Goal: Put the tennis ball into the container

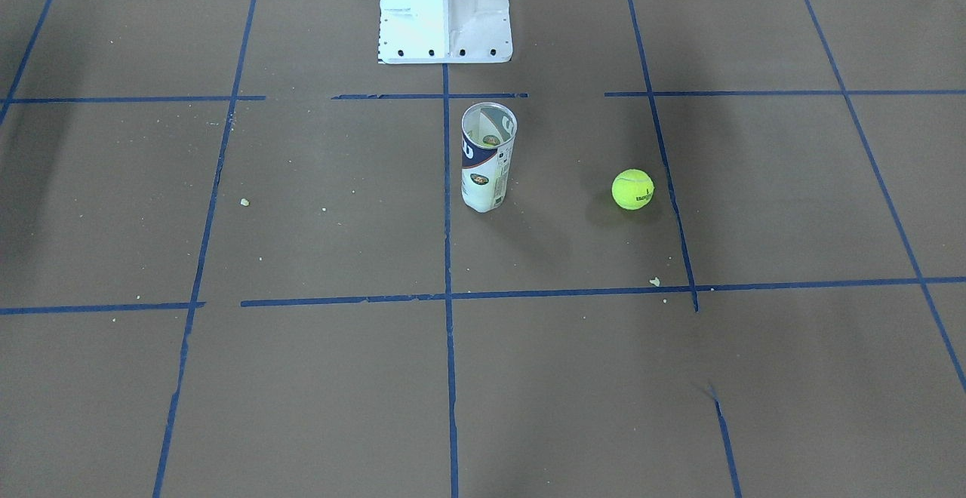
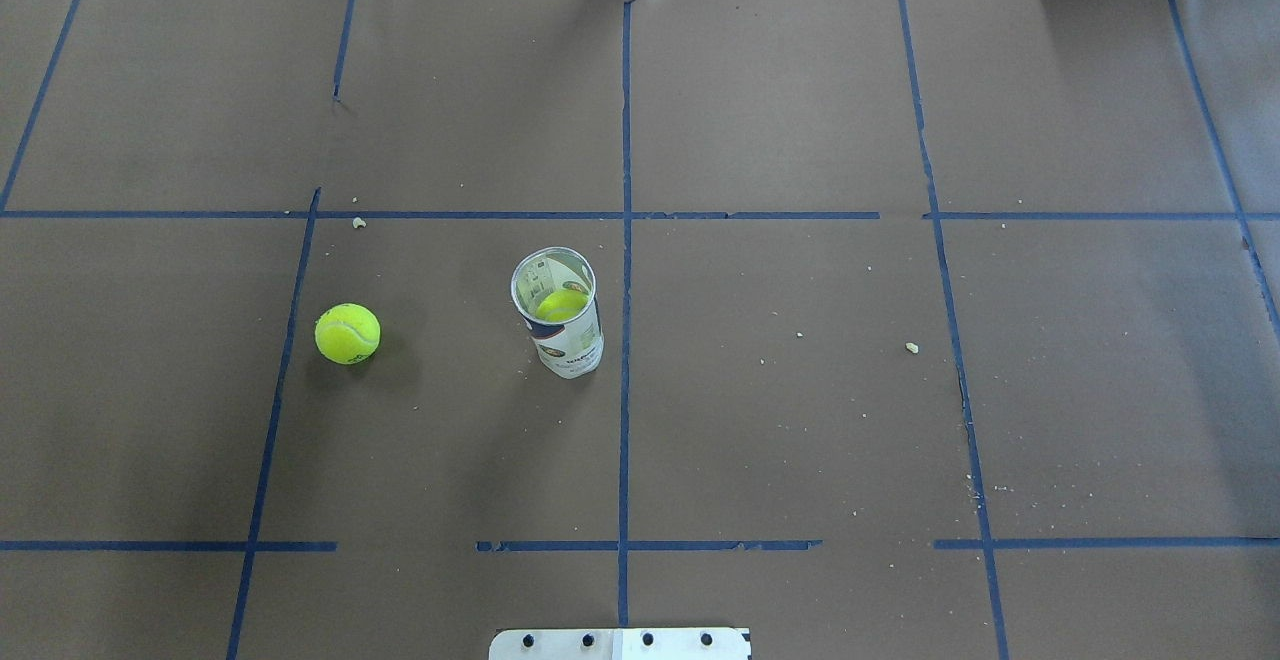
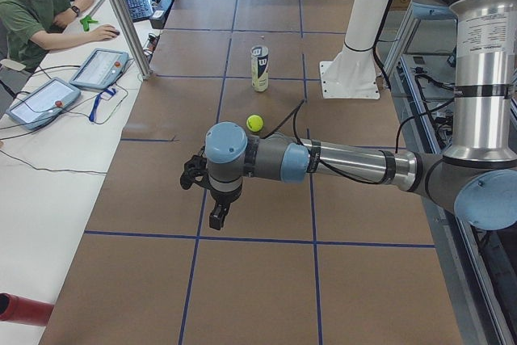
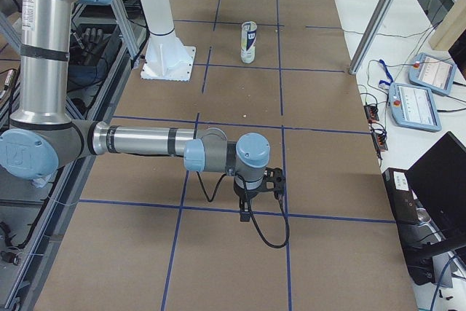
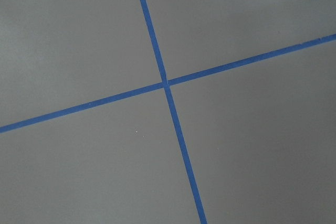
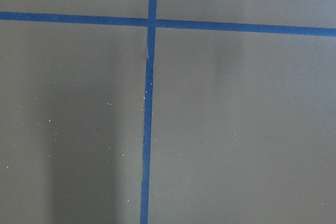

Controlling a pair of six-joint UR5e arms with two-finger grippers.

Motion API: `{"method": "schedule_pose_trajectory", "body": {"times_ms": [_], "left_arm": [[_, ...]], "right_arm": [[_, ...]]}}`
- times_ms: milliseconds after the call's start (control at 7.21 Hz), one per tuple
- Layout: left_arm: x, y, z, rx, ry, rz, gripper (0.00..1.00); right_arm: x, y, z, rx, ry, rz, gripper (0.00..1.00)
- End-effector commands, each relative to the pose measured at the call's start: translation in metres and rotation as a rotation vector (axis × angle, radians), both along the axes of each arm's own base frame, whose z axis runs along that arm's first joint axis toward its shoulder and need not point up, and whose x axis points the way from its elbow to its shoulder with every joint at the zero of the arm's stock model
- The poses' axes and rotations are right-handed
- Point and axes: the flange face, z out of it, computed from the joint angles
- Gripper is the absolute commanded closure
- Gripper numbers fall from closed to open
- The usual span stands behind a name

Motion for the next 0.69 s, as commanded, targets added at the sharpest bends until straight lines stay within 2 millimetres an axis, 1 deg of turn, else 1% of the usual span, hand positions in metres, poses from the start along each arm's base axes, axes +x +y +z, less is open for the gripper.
{"method": "schedule_pose_trajectory", "body": {"times_ms": [0,139,554], "left_arm": [[-0.001,-0.023,-0.019,0.061,-0.003,-0.004,0.0],[-0.001,-0.027,-0.023,0.041,0.004,-0.031,0.0],[0.001,-0.028,-0.046,0.11,0.013,-0.03,0.0]], "right_arm": [[0.0,0.0,0.0,0.0,0.0,0.0,0.0],[0.0,0.0,0.0,0.0,0.0,0.0,0.0],[0.0,0.0,0.0,0.0,0.0,0.0,0.0]]}}
